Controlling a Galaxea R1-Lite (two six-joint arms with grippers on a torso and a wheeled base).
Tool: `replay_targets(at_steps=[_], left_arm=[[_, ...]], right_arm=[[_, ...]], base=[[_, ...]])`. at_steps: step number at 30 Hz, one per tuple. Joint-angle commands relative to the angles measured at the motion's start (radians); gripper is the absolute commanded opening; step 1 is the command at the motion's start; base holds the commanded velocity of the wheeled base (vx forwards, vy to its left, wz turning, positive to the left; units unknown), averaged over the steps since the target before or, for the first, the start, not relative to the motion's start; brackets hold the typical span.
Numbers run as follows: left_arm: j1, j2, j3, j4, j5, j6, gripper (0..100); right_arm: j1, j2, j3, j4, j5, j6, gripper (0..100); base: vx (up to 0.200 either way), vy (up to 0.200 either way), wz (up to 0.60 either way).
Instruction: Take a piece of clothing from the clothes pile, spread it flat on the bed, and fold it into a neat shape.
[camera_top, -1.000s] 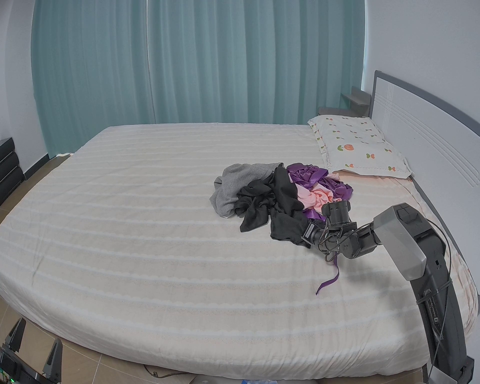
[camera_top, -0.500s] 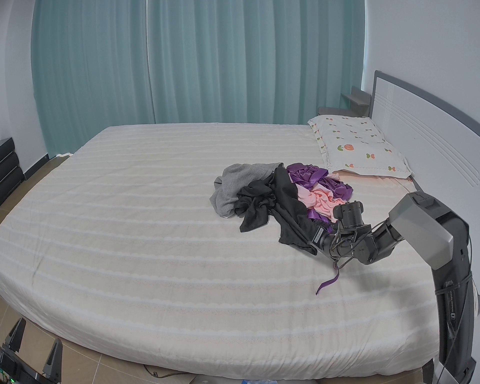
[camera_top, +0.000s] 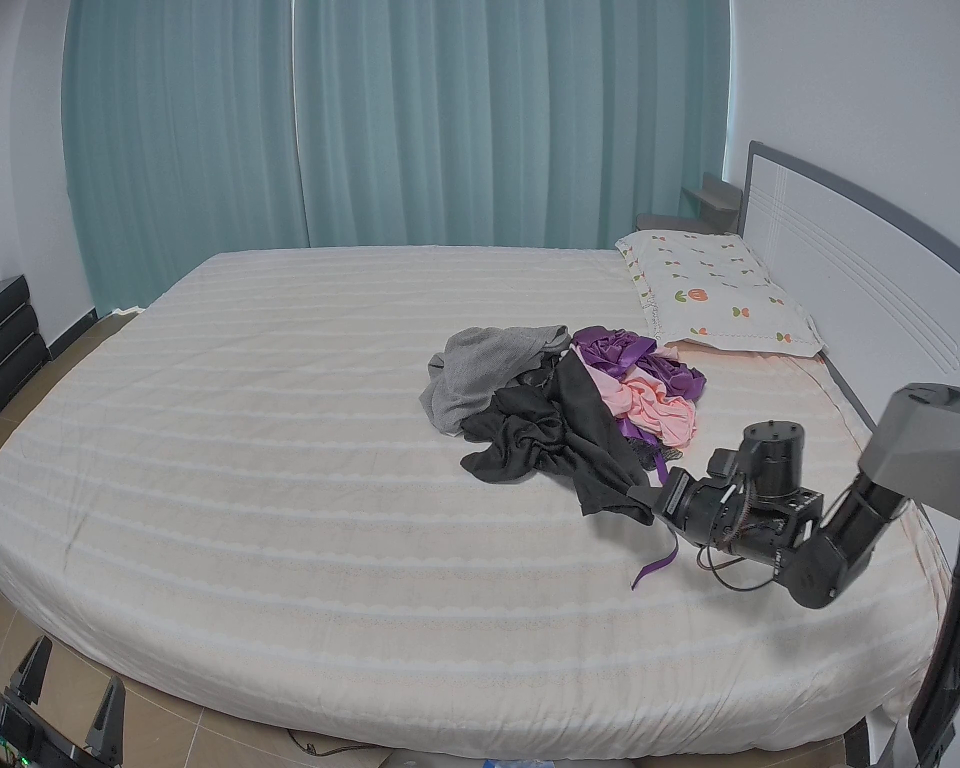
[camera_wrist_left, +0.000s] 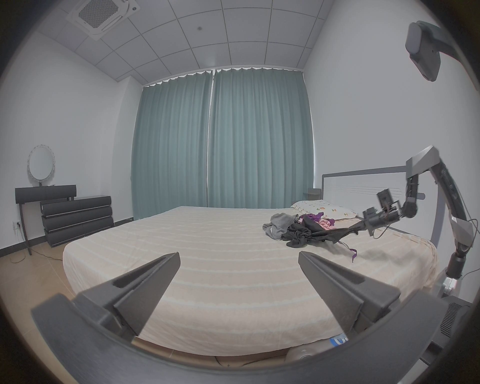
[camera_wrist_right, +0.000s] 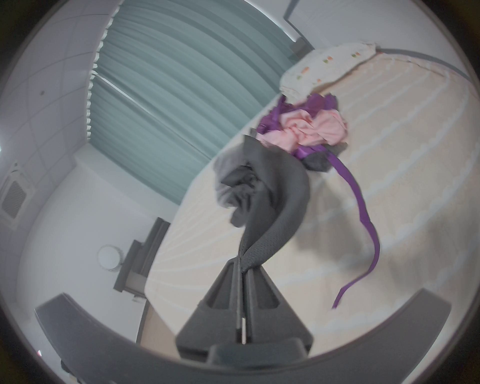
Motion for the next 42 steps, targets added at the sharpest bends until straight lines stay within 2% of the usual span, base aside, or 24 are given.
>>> replay_targets(at_steps=[1, 8, 17, 26, 30, 31, 33, 34, 35, 38, 42], left_arm=[[0.000, -0.013, 0.018, 0.000, 0.000, -0.001, 100], [0.000, -0.013, 0.018, 0.000, 0.000, -0.001, 100], [-0.002, -0.007, 0.018, -0.002, -0.006, 0.004, 100], [0.000, -0.018, 0.018, -0.002, -0.011, -0.002, 100], [0.000, -0.018, 0.016, -0.009, -0.003, -0.013, 100], [0.000, -0.005, -0.030, -0.041, 0.000, -0.034, 100], [-0.002, 0.042, -0.136, -0.089, -0.001, -0.100, 100], [-0.005, 0.134, -0.200, -0.091, -0.024, -0.154, 100], [-0.006, 0.154, -0.199, -0.086, -0.029, -0.156, 100], [-0.018, 0.393, -0.173, -0.071, -0.106, -0.061, 100], [-0.031, 0.614, -0.182, -0.206, -0.184, -0.077, 100]], right_arm=[[0.136, -0.498, 0.328, -0.218, 0.025, 0.003, 0], [0.167, -0.616, 0.339, -0.218, 0.027, -0.002, 0], [0.189, -0.633, 0.337, -0.222, 0.034, -0.009, 0], [0.213, -0.641, 0.297, -0.219, 0.034, -0.124, 0], [0.225, -0.639, 0.279, -0.219, 0.030, -0.126, 0], [0.225, -0.639, 0.273, -0.219, 0.030, -0.129, 0], [0.225, -0.641, 0.264, -0.218, 0.030, -0.129, 0], [0.224, -0.641, 0.253, -0.216, 0.030, -0.129, 0], [0.224, -0.639, 0.251, -0.216, 0.030, -0.129, 0], [0.230, -0.638, 0.250, -0.216, 0.030, -0.129, 0], [0.221, -0.647, 0.250, -0.216, 0.028, -0.129, 0]], base=[[0.000, 0.000, 0.00], [0.000, 0.000, 0.00], [0.000, 0.000, 0.00], [0.000, 0.000, 0.00], [0.000, 0.000, 0.00], [0.000, 0.000, 0.00], [0.000, 0.000, 0.00], [0.000, 0.000, 0.00], [0.000, 0.000, 0.00], [0.000, 0.000, 0.00], [0.000, 0.000, 0.00]])
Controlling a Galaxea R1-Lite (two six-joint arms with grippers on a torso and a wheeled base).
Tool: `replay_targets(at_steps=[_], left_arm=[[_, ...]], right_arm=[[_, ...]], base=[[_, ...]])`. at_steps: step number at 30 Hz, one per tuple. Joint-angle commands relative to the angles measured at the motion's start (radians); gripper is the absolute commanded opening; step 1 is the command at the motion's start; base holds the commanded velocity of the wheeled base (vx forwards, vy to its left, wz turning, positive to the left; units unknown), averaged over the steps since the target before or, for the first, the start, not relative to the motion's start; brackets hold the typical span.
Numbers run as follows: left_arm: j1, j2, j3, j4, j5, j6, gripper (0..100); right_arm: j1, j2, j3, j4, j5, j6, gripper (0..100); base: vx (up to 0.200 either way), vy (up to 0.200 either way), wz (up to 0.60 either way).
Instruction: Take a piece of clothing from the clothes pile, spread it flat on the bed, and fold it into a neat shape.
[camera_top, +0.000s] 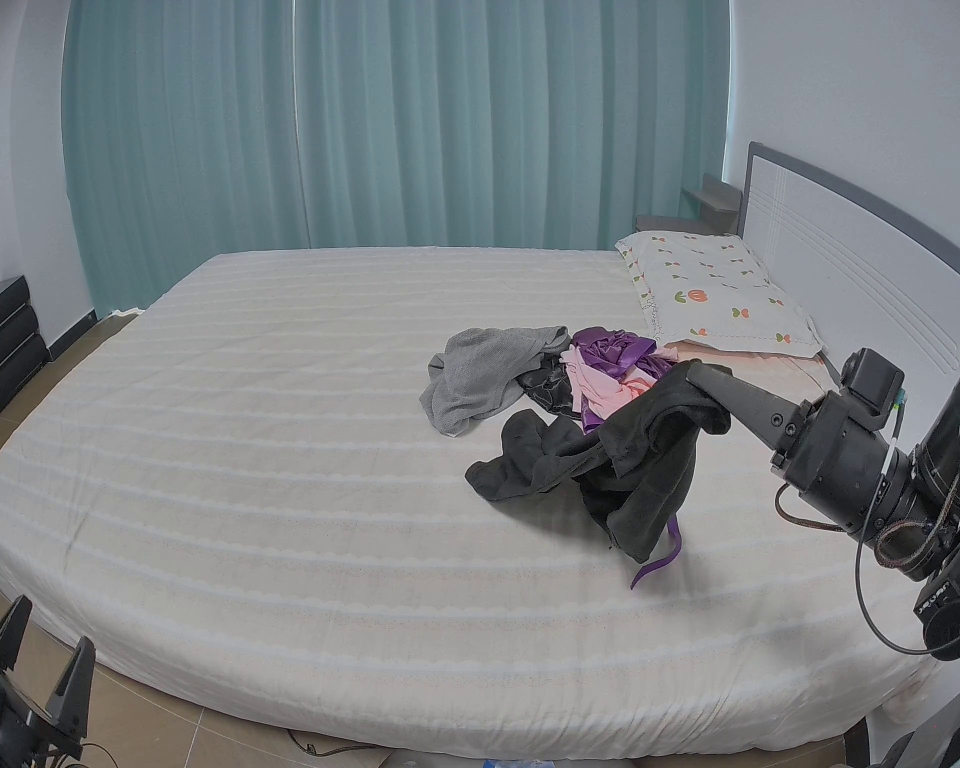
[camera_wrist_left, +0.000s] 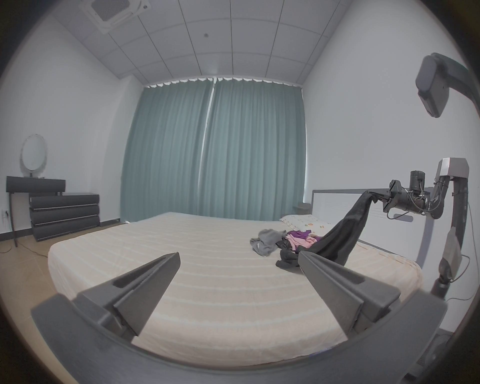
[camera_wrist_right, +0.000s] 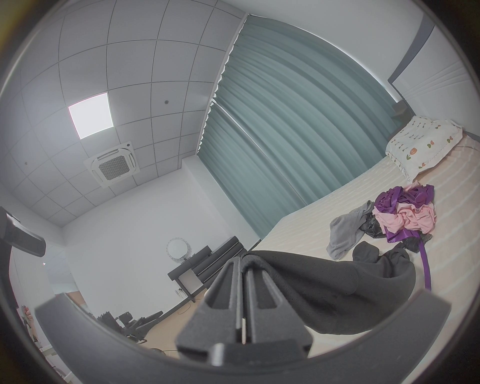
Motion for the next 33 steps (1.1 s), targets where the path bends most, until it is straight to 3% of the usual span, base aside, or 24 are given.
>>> replay_targets(at_steps=[1, 8, 12, 16, 21, 26, 29, 33], left_arm=[[-0.023, 0.516, -0.064, -0.152, -0.127, 0.002, 100], [-0.144, 0.889, -0.072, -0.229, -0.133, 0.025, 100], [-0.153, 1.018, -0.076, -0.301, -0.133, 0.028, 100], [-0.235, 1.328, -0.087, -0.514, -0.119, 0.020, 100], [-0.305, 1.526, -0.098, -0.672, -0.085, 0.010, 100], [-0.443, 1.817, -0.224, -0.857, 0.016, -0.101, 100], [-0.502, 1.937, -0.310, -0.896, 0.079, -0.130, 100], [-0.545, 2.047, -0.443, -0.898, 0.094, -0.135, 100]], right_arm=[[-0.006, -0.011, -0.012, 0.002, -0.001, -0.002, 0], [-0.003, -0.020, -0.056, 0.110, 0.002, -0.007, 0], [-0.005, -0.011, -0.055, 0.119, 0.002, -0.007, 0], [0.001, -0.002, -0.065, 0.124, 0.003, -0.007, 0], [0.003, -0.003, -0.076, 0.125, 0.003, -0.007, 0], [0.001, -0.005, -0.093, 0.127, 0.003, -0.007, 0], [0.004, -0.005, -0.090, 0.125, 0.000, -0.007, 0], [0.003, -0.009, -0.093, 0.125, -0.003, -0.005, 0]], base=[[0.000, 0.000, 0.00], [0.000, 0.000, 0.00], [0.000, 0.000, 0.00], [0.000, 0.000, 0.00], [0.000, 0.000, 0.00], [0.000, 0.000, 0.00], [0.000, 0.000, 0.00], [0.000, 0.000, 0.00]])
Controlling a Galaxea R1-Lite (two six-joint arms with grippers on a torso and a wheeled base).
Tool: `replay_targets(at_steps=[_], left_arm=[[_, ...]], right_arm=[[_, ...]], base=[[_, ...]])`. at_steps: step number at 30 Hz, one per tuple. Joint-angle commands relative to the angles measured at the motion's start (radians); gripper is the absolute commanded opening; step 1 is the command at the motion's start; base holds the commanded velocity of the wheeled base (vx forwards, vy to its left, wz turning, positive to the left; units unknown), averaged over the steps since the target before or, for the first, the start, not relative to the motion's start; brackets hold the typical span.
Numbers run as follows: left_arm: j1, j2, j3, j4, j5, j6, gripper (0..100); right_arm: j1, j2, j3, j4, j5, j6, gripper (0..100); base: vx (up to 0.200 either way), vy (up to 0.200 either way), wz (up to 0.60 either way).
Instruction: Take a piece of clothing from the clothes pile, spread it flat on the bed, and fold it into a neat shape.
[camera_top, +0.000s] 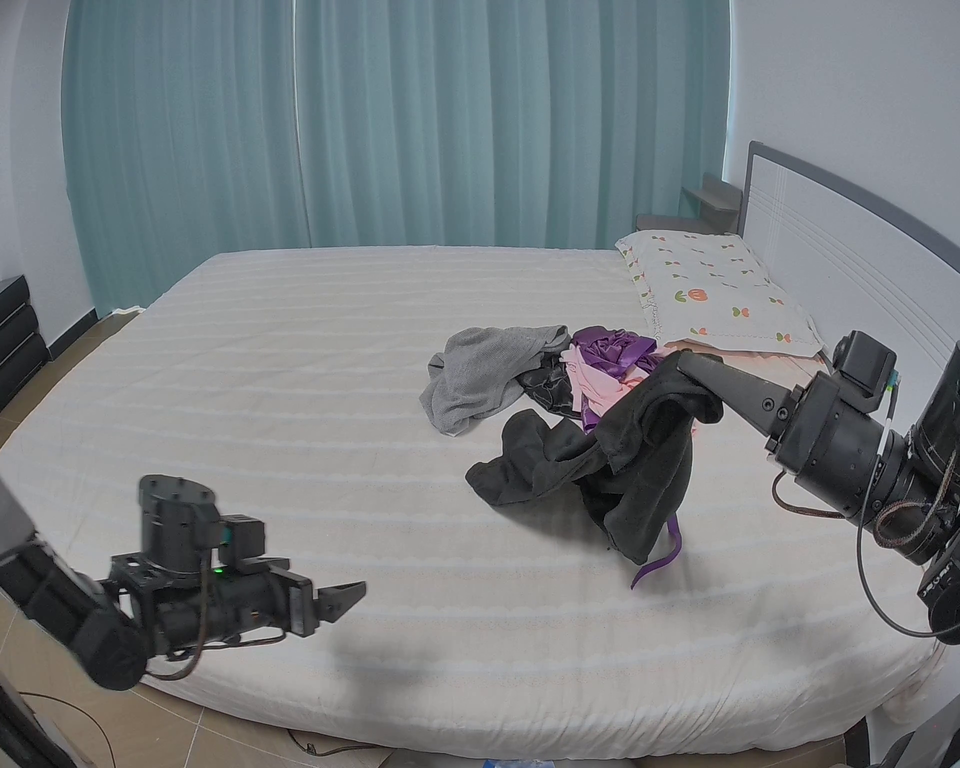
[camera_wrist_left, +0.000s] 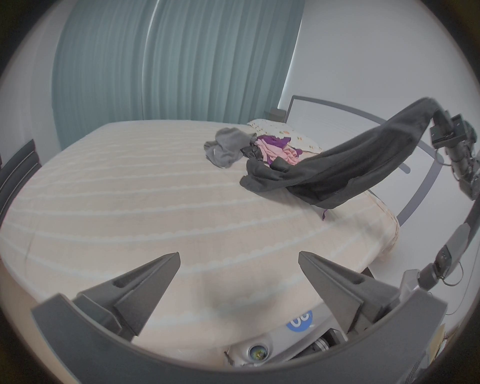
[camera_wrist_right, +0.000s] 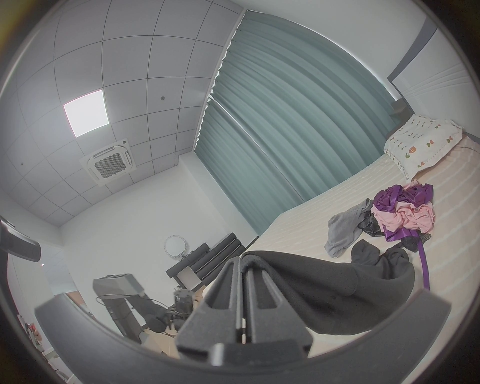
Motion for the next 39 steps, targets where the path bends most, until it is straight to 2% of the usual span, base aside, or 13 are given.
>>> replay_targets(at_steps=[1, 8, 10, 11, 14, 17, 23, 35, 36, 39], left_arm=[[-0.196, 0.488, -0.280, -0.162, 0.097, -0.068, 100], [-0.221, 0.608, -0.488, -0.146, 0.106, -0.069, 100], [-0.222, 0.621, -0.511, -0.140, 0.111, -0.068, 100], [-0.225, 0.651, -0.589, -0.117, 0.132, -0.066, 100], [-0.224, 0.667, -0.680, -0.044, 0.141, -0.066, 100], [-0.224, 0.689, -0.732, 0.015, 0.141, -0.066, 100], [-0.224, 0.763, -0.830, 0.016, 0.147, -0.072, 100], [-0.213, 0.887, -1.060, 0.059, 0.232, -0.120, 100], [-0.210, 0.894, -1.080, 0.077, 0.258, -0.123, 0], [-0.209, 0.896, -1.088, 0.079, 0.273, -0.160, 0]], right_arm=[[0.003, -0.005, -0.020, 0.009, -0.004, 0.001, 0], [0.046, -0.017, -0.006, 0.006, -0.007, 0.000, 0], [0.052, -0.021, -0.006, 0.006, -0.007, 0.000, 0], [0.060, -0.027, -0.014, 0.007, -0.007, 0.000, 0], [0.061, -0.040, -0.021, 0.007, -0.007, -0.002, 0], [0.061, -0.057, -0.035, 0.009, -0.009, -0.003, 0], [0.061, -0.083, -0.024, 0.010, -0.007, -0.003, 0], [0.057, -0.080, -0.023, 0.009, -0.007, -0.002, 0], [0.055, -0.080, -0.021, 0.009, -0.007, -0.003, 0], [0.052, -0.074, -0.018, 0.009, -0.005, -0.002, 0]], base=[[0.000, 0.000, 0.00], [0.000, 0.000, 0.00], [0.000, 0.000, 0.00], [0.000, 0.000, 0.00], [0.000, 0.000, 0.00], [0.000, 0.000, 0.00], [0.000, 0.000, 0.00], [0.000, 0.000, 0.00], [0.000, 0.000, 0.00], [0.000, 0.000, 0.00]])
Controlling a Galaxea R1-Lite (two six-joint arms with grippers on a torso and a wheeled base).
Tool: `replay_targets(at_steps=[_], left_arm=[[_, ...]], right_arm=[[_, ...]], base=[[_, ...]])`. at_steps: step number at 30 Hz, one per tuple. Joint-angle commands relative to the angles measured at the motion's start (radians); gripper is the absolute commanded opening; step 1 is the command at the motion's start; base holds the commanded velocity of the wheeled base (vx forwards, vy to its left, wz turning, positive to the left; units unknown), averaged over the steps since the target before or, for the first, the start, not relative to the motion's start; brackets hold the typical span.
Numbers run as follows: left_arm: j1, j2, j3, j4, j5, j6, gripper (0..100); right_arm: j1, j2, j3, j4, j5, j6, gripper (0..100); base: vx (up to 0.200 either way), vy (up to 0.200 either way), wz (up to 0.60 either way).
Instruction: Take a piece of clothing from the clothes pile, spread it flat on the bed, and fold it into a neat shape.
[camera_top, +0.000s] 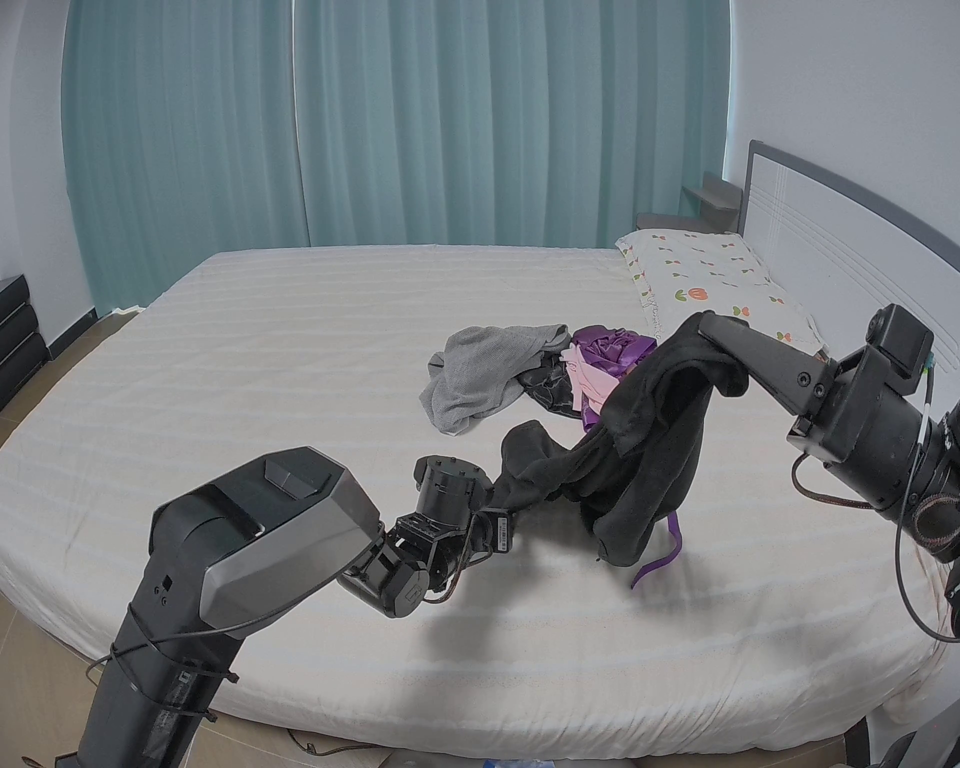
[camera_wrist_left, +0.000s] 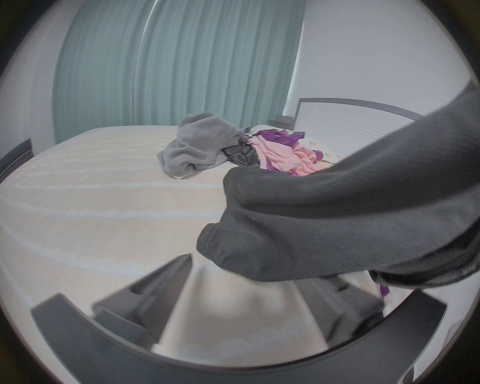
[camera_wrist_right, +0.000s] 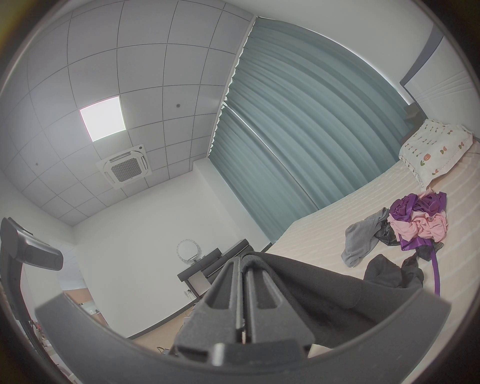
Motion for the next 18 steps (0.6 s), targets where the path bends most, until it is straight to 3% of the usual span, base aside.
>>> replay_targets(at_steps=[1, 7, 13, 15, 18], left_arm=[[0.006, 0.027, -0.031, 0.006, 0.011, -0.030, 0], [0.045, -0.108, 0.035, 0.033, 0.030, -0.122, 0], [0.075, -0.325, 0.145, 0.200, 0.017, -0.223, 0], [0.096, -0.452, 0.188, 0.261, 0.011, -0.307, 0], [0.108, -0.587, 0.231, 0.341, -0.035, -0.326, 0]], right_arm=[[-0.005, 0.006, 0.004, -0.001, 0.001, 0.000, 0], [-0.055, 0.038, 0.004, 0.001, 0.004, 0.000, 0], [-0.104, 0.103, 0.000, -0.001, 0.012, 0.005, 0], [-0.129, 0.156, -0.006, -0.004, 0.011, 0.010, 0], [-0.144, 0.213, -0.014, -0.015, 0.006, 0.008, 0]], base=[[0.000, 0.000, 0.00], [0.000, 0.000, 0.00], [0.000, 0.000, 0.00], [0.000, 0.000, 0.00], [0.000, 0.000, 0.00]])
